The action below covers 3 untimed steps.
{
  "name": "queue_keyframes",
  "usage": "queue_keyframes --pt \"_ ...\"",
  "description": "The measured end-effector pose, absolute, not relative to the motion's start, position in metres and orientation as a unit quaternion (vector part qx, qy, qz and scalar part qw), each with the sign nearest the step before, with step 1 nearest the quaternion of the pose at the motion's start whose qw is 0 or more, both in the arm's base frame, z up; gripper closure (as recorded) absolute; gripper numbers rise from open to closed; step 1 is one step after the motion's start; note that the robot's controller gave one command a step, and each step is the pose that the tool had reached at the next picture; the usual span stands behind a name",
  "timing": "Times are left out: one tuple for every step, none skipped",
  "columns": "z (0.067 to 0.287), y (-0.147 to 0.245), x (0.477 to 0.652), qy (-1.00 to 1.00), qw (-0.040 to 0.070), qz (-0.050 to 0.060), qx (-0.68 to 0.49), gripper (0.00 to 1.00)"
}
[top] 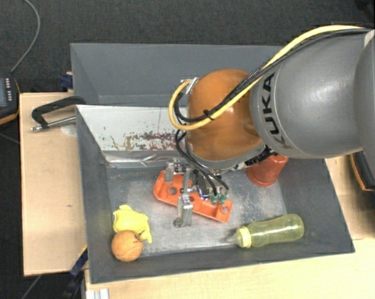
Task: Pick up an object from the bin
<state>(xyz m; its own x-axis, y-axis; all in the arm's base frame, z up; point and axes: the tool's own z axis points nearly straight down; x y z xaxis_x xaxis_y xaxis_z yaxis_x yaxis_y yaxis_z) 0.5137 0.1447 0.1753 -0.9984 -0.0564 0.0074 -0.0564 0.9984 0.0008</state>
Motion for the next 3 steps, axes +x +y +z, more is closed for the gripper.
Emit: queue_keyframes --pt "0.159 0.124 0.518 -0.999 -0.001 -0.002 0.044 0.00" --pt "0.139 0.100 0.536 -0.993 0.000 -0.002 0.116 0.00" --pt "0.115 0.070 0.558 -0.990 -0.004 -0.002 0.142 0.00"
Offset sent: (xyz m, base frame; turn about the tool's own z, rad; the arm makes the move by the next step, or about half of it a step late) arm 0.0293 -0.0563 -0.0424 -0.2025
